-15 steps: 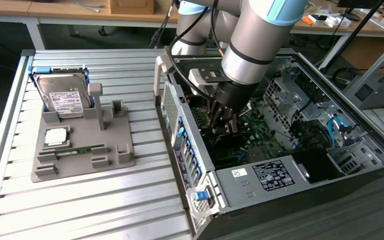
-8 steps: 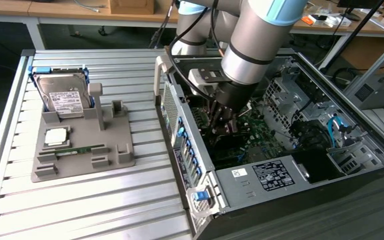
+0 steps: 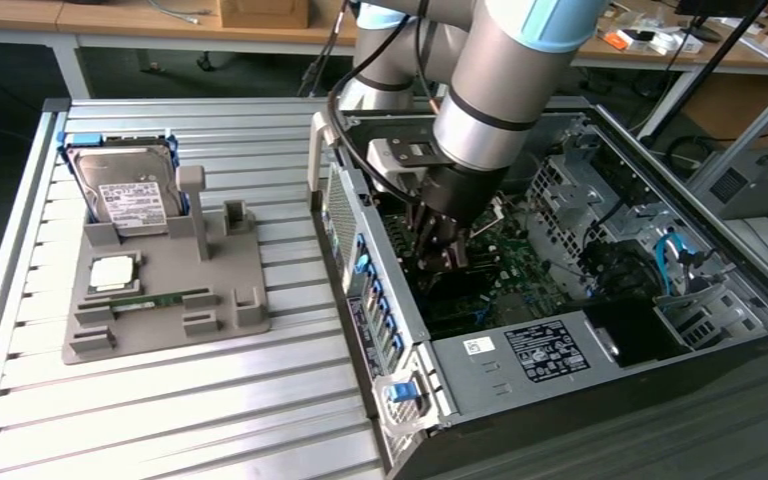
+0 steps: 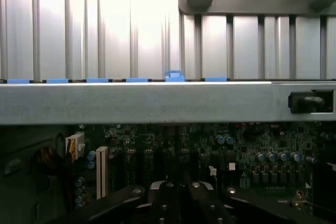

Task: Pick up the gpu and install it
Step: 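Press down on the gpu until it lock into place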

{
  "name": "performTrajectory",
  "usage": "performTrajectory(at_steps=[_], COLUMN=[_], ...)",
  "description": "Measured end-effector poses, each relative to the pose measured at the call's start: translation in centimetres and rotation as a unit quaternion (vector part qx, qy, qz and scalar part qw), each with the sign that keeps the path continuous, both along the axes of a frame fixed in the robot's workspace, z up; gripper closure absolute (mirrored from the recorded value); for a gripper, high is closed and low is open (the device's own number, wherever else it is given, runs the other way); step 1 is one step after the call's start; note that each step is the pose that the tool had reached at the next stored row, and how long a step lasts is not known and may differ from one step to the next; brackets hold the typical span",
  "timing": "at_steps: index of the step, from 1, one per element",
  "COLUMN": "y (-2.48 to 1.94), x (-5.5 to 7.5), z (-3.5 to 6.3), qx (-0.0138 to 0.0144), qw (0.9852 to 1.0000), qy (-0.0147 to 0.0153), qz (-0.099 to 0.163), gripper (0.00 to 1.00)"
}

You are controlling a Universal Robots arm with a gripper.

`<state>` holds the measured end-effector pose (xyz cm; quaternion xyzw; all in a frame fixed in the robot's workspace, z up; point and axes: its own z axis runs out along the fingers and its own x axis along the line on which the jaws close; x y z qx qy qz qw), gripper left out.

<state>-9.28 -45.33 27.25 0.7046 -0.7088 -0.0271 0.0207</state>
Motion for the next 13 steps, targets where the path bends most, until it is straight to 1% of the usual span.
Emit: performTrajectory(at_steps=[5, 13], y=[-0.01, 0.0], x=[0.11, 0.9], z=[0.0, -0.01], qx=[-0.0001, 0.0], qw=[1.0, 1.0], qy=[0.0001, 0.0], qz=[0.0, 0.0], gripper=[0.9, 0.9])
